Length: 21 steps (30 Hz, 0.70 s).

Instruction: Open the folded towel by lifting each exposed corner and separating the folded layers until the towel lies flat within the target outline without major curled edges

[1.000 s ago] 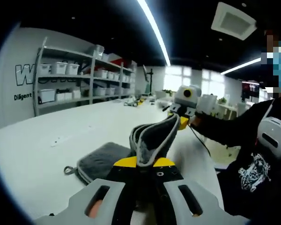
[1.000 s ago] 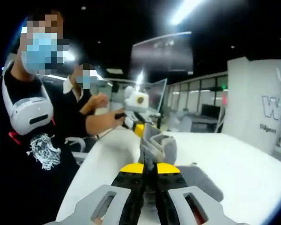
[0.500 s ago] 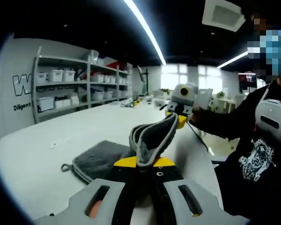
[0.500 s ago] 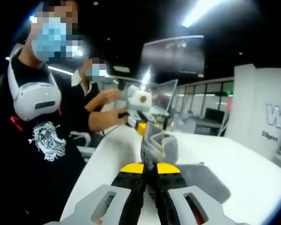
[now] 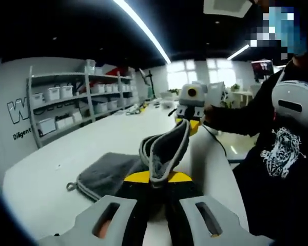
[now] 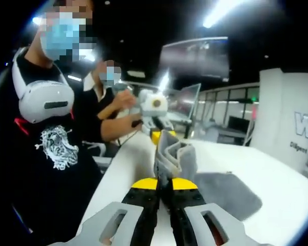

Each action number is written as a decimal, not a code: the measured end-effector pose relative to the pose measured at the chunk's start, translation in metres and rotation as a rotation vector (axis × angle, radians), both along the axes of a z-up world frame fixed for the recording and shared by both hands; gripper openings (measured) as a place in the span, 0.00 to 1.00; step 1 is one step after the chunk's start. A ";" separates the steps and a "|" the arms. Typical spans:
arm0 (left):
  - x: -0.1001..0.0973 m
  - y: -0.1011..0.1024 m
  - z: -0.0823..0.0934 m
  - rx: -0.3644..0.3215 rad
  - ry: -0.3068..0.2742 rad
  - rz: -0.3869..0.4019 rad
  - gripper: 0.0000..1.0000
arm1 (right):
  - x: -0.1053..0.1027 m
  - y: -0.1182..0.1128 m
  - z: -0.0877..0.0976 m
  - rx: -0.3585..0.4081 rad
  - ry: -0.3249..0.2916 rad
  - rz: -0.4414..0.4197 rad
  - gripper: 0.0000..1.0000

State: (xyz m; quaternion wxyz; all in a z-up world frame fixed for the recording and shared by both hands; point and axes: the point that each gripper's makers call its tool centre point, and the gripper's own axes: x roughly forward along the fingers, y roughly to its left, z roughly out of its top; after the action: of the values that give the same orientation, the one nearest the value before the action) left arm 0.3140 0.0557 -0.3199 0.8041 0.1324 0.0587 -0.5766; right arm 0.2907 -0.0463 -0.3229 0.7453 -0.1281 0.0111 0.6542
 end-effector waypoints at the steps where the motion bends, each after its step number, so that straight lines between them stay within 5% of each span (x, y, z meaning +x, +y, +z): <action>1: -0.002 0.000 -0.002 0.004 -0.006 -0.004 0.07 | -0.002 0.000 -0.003 -0.005 -0.001 0.000 0.01; 21: -0.039 0.003 -0.046 0.098 0.021 -0.053 0.12 | -0.044 -0.001 -0.052 -0.131 0.012 0.014 0.05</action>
State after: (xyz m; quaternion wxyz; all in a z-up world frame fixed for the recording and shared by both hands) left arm 0.2751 0.0589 -0.3658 0.7803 0.1674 0.0917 -0.5955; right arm 0.2469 -0.0475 -0.3750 0.7306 -0.1728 0.0576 0.6580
